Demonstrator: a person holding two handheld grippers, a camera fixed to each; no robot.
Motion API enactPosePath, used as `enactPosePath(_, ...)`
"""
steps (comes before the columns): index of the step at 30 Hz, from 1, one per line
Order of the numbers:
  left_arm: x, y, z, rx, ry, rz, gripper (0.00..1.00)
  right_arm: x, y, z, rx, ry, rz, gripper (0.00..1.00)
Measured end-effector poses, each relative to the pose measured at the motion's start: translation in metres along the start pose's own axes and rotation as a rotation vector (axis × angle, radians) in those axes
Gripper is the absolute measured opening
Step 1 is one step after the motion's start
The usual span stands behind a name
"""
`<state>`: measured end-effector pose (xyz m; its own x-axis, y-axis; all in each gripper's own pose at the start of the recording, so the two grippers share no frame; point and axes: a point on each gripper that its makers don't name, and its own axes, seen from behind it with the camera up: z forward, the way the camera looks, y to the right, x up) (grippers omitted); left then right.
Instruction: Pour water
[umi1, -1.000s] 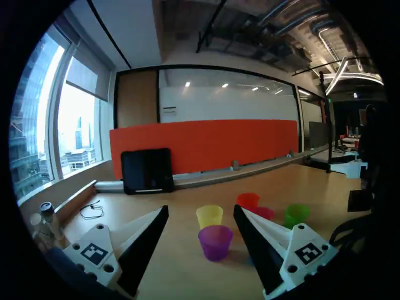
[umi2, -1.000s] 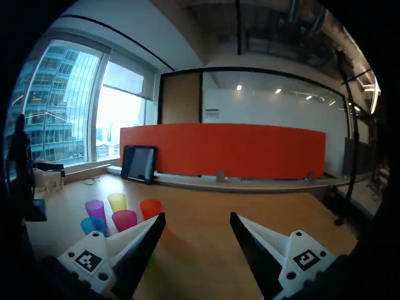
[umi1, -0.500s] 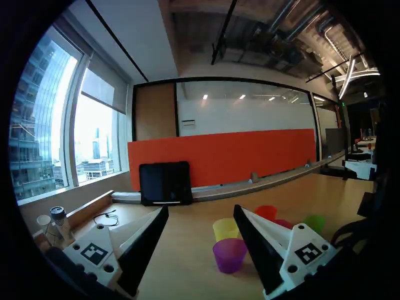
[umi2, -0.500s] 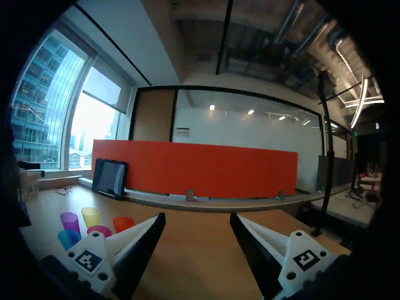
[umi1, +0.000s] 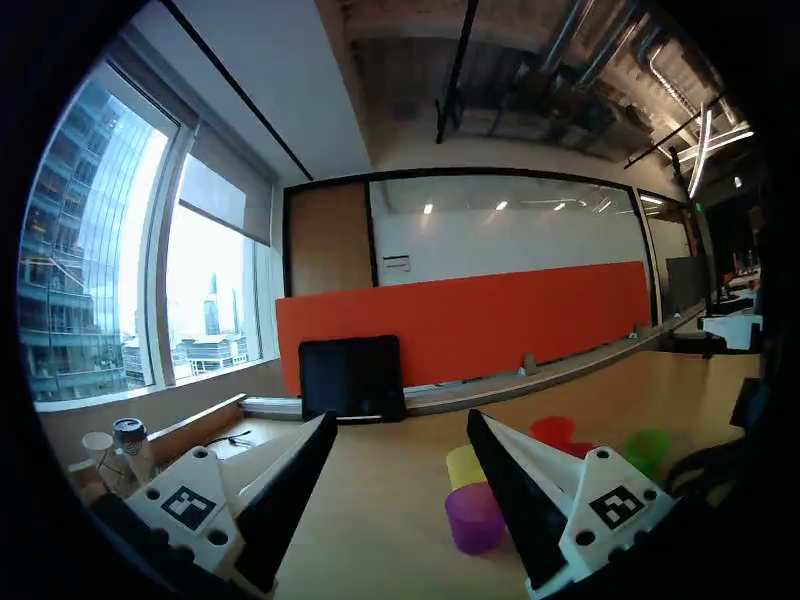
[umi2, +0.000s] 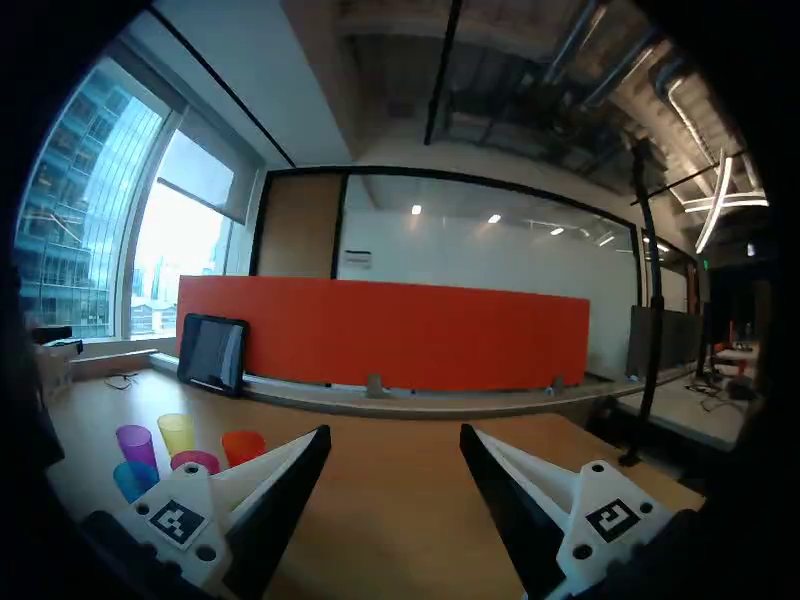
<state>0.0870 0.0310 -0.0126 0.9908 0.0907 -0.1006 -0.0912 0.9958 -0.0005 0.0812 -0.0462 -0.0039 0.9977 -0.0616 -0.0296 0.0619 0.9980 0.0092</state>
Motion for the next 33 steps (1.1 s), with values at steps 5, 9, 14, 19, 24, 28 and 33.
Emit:
enactPosePath(5,-0.011,-0.003,0.000,0.012,0.007,-0.014,0.96,0.003,-0.002,-0.001,-0.003,-0.006,0.005,1.00)
enactPosePath(9,-0.026,-0.006,0.000,0.022,-0.005,-0.008,0.97,0.008,-0.004,-0.002,-0.007,-0.002,-0.001,1.00)
enactPosePath(14,-0.041,-0.007,0.000,0.022,-0.017,-0.004,0.97,0.008,-0.007,-0.005,-0.012,-0.001,-0.003,1.00)
enactPosePath(19,-0.054,-0.009,0.000,0.020,-0.027,-0.016,0.96,0.007,-0.010,-0.005,-0.010,-0.005,0.001,1.00)
enactPosePath(24,-0.064,-0.015,0.000,0.025,-0.039,-0.026,0.96,0.009,-0.012,-0.006,-0.010,-0.003,-0.002,1.00)
enactPosePath(28,-0.071,-0.017,0.000,0.025,-0.049,-0.033,0.96,0.010,-0.015,-0.005,-0.009,-0.003,-0.003,1.00)
enactPosePath(33,-0.074,-0.020,0.000,0.028,-0.056,-0.046,0.96,0.010,-0.018,-0.005,-0.005,-0.003,-0.002,1.00)
